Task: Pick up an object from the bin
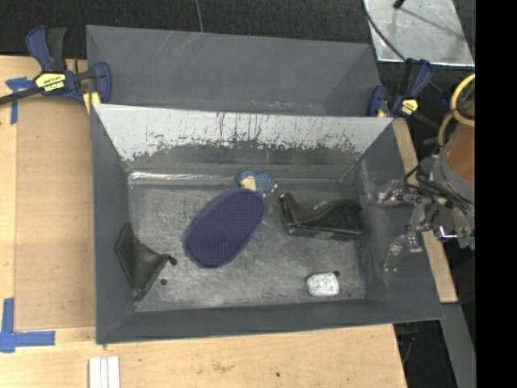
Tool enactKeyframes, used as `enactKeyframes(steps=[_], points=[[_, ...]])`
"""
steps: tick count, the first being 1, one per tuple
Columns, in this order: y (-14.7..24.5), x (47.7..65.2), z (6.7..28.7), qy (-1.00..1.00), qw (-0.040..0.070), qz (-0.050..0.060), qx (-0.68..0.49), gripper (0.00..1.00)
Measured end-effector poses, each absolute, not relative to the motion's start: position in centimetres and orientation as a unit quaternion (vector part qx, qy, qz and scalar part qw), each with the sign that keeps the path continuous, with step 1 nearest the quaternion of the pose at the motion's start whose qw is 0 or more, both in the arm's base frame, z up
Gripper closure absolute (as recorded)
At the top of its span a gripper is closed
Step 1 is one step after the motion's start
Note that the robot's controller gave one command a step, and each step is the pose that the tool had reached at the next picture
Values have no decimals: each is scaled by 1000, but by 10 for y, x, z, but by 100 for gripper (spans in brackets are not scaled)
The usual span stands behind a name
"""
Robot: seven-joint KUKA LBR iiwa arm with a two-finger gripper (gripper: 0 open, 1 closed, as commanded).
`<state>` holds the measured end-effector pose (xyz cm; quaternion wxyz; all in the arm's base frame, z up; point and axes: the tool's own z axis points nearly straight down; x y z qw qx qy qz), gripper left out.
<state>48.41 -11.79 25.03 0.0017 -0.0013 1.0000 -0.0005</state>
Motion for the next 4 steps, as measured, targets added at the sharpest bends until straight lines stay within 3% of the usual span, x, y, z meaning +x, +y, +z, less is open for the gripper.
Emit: enactKeyframes(steps=[1,2,3,4], points=[[-18,515,180,999,-1,2,-40,0],[-67,567,109,999,1,-1,-38,0],[-79,576,77,999,0,0,-48,0],[-78,577,80,999,2,0,-49,100]])
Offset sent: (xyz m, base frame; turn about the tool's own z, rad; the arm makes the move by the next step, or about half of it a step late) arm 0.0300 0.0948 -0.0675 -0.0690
